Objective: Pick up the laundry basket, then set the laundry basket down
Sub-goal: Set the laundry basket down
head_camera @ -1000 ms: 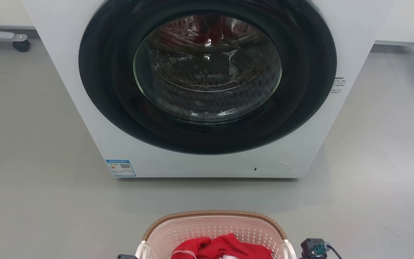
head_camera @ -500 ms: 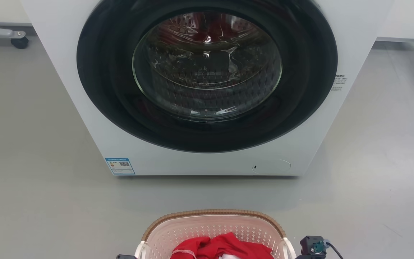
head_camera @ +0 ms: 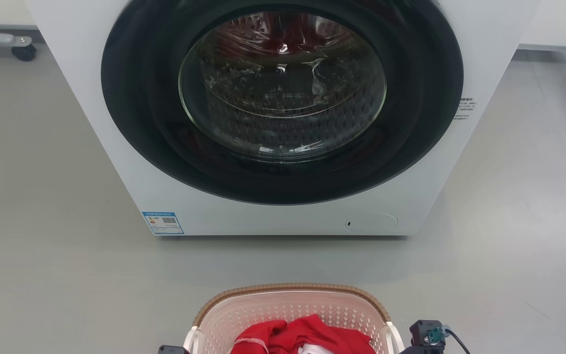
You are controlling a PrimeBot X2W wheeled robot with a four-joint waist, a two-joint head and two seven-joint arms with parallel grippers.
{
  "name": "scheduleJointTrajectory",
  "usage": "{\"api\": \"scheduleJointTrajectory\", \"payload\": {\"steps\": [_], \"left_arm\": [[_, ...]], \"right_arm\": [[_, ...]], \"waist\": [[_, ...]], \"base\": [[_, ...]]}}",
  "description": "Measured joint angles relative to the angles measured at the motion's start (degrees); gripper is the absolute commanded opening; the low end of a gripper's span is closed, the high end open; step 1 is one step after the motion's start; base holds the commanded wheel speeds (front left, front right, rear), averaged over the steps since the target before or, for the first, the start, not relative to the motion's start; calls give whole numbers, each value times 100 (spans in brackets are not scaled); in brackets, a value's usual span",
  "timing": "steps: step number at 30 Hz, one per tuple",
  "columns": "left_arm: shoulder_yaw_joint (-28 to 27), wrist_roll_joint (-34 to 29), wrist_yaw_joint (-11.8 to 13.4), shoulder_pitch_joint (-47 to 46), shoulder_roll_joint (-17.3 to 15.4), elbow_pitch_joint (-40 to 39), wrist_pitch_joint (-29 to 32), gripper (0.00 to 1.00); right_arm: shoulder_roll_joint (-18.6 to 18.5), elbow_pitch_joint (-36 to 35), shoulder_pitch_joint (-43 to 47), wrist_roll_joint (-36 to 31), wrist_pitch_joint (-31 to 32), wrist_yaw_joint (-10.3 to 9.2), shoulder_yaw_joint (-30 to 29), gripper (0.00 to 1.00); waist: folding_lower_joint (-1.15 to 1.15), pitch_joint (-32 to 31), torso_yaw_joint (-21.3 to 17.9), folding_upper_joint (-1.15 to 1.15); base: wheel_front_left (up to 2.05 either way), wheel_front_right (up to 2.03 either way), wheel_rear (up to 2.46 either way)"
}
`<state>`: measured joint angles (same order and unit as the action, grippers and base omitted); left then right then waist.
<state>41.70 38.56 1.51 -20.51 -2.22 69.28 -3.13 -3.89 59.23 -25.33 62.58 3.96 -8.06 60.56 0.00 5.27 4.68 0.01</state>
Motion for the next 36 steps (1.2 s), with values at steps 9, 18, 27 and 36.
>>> {"api": "scheduleJointTrajectory", "payload": {"steps": [9, 18, 27, 36], "left_arm": [[13, 27, 48, -57, -4, -19, -52, 0], [12, 27, 60, -483, -11, -25, -80, 0], [-70, 21, 159, -1194, -80, -135, -274, 0], [-122, -1, 237, -1694, -93, -196, -475, 0]], "right_arm": [[0, 32, -156, 53, -53, 0, 113, 0], [-4, 91, -520, 66, -256, 0, 205, 0], [-21, 116, -1402, -16, -480, 0, 141, 0], [-22, 253, -2061, -119, -710, 0, 65, 0]], "waist": [[0, 161, -18, 0], [0, 456, -37, 0], [1, 994, -39, 0], [1, 1698, -24, 0]], "base": [[0, 0, 0], [0, 0, 0], [0, 0, 0], [0, 0, 0]]}}
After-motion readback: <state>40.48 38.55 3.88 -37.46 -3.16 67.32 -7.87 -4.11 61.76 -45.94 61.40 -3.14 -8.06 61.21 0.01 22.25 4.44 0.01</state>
